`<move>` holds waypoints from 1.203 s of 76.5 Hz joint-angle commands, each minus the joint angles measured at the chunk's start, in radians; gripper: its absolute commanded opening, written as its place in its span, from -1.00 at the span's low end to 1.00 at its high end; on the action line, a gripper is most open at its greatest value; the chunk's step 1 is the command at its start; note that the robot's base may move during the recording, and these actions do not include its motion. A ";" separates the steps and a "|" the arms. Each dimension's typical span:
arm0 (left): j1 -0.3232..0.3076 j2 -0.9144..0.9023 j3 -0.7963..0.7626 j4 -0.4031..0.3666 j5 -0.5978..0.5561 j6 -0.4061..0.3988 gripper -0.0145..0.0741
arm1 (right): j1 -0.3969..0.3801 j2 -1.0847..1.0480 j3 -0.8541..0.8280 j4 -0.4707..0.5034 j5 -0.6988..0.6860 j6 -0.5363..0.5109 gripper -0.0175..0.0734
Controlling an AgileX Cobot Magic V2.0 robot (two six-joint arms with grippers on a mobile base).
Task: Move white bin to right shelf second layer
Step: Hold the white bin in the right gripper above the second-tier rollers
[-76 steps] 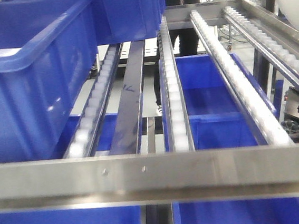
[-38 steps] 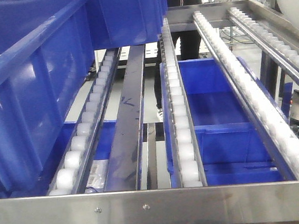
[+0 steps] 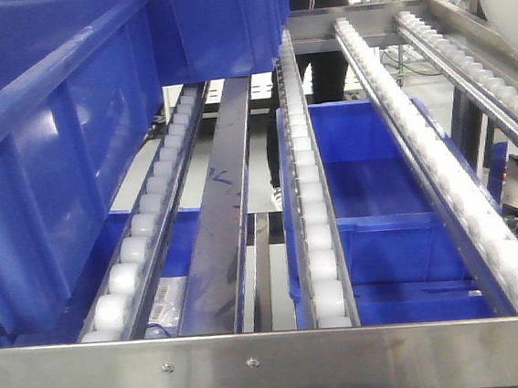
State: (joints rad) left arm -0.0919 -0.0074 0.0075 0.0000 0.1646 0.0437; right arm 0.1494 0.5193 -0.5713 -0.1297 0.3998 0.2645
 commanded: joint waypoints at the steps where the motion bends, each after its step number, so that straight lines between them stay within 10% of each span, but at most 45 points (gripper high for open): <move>1: -0.006 -0.014 0.037 0.000 -0.087 -0.005 -0.48 | -0.006 0.006 -0.032 -0.008 -0.104 -0.002 -0.49; 92: -0.006 -0.014 0.037 0.000 -0.087 -0.005 -0.48 | -0.002 0.006 -0.032 0.026 -0.068 0.000 -0.49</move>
State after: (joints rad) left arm -0.0919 -0.0074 0.0075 0.0000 0.1646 0.0437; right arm 0.1494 0.5193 -0.5713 -0.1240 0.4071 0.2645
